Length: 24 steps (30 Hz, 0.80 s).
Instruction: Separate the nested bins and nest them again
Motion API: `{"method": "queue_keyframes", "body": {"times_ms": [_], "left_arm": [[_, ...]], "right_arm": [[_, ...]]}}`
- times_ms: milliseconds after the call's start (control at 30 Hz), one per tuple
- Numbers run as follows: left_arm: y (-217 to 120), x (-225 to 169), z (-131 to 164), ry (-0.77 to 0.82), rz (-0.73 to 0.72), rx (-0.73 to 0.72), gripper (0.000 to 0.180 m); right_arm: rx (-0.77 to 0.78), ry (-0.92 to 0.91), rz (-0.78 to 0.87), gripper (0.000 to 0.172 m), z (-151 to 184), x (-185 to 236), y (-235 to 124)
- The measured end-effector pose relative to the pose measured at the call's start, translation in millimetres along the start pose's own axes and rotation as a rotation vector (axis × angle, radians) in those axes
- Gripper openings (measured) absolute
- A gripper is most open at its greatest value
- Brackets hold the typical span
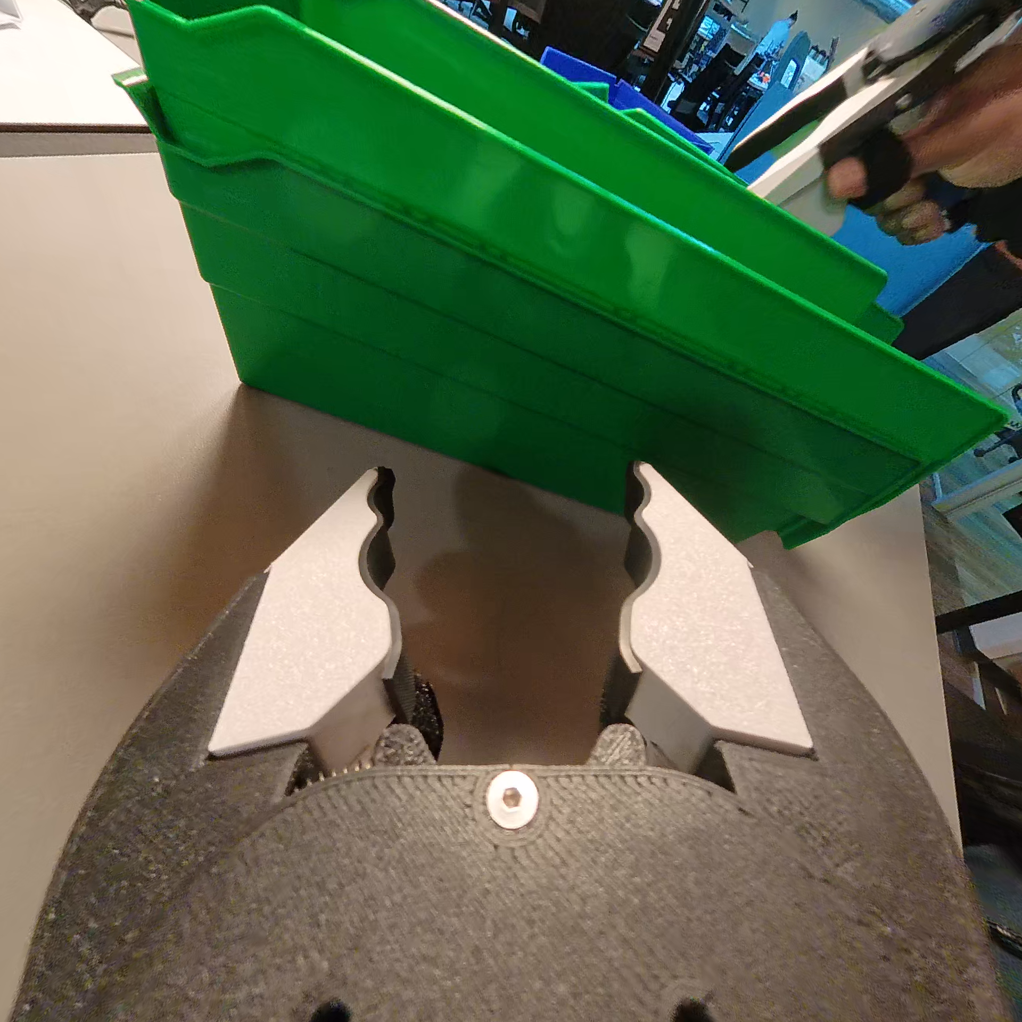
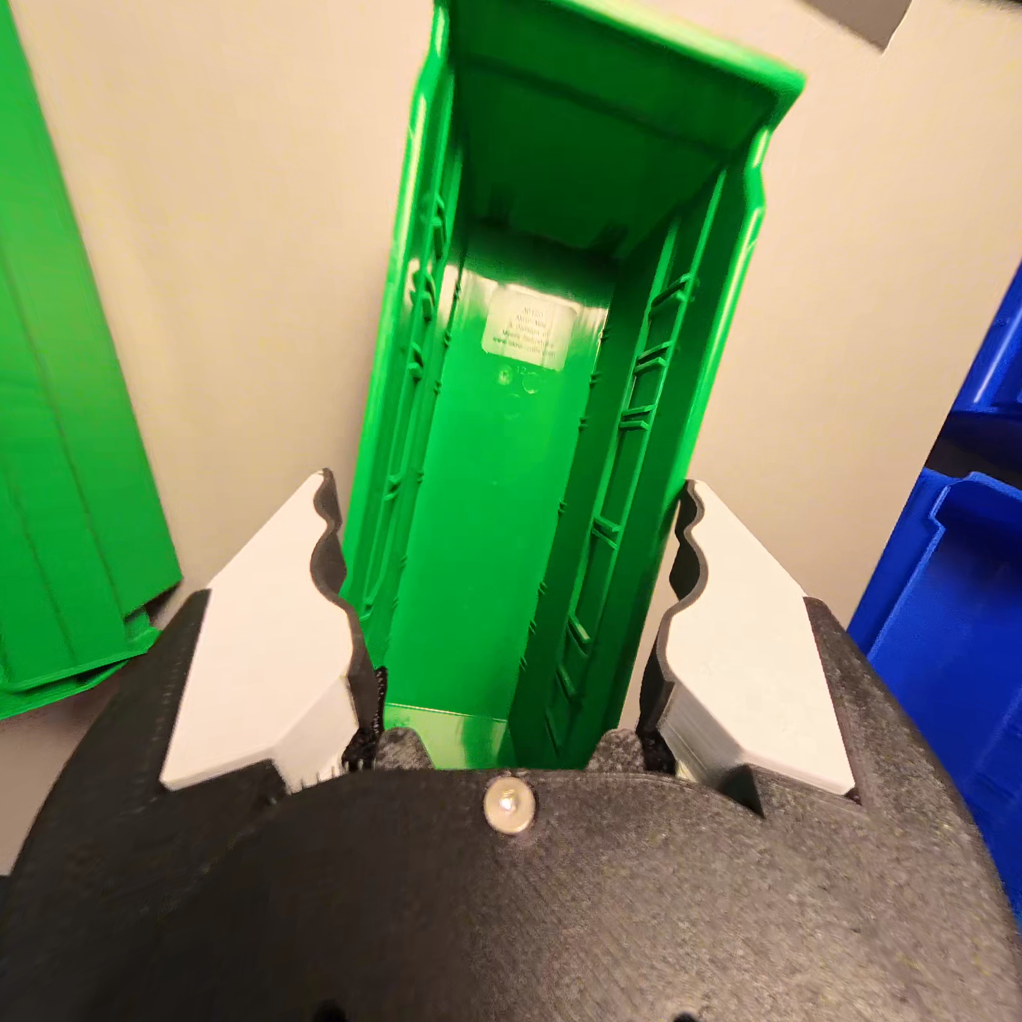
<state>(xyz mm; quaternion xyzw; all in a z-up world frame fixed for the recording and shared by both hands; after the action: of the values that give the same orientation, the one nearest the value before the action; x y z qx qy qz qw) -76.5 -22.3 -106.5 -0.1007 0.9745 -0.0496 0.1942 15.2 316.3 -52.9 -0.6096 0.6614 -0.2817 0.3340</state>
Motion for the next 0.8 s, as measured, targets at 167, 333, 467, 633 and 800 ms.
{"method": "queue_keyframes", "body": {"times_ms": [167,333,467,633,800], "left_arm": [[1,0,1,-0.005,0.002,0.006,0.084],[1,-1,2,0.004,0.002,0.014,0.084],[-1,-1,1,0.005,-0.007,0.008,0.084],[-1,-1,1,0.004,-0.009,0.009,0.084],[0,-3,2,0.016,-0.003,0.022,0.084]], "right_arm": [[-0.222,0.029,-0.060,0.121,-34,17,-50],[-0.266,-0.046,-0.319,0.127,-55,104,-58],[-0.233,-0.159,-0.408,0.134,-58,168,-44],[-0.200,-0.242,-0.363,0.136,-64,195,-27],[-0.168,-0.247,-0.341,0.137,-55,197,-13]]}}
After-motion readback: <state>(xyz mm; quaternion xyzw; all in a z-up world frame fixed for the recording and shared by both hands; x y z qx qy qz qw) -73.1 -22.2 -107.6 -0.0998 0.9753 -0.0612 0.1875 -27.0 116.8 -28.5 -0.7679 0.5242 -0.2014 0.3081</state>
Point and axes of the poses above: each gripper's, where its closed fingertips meet, y out along the fingers, z out of its underside, x = y × z across the jaws, the point moved 5 cm from there along -y, back along the fingers, and after that the axes turned 14 degrees about -x, right-handed, at the moved point
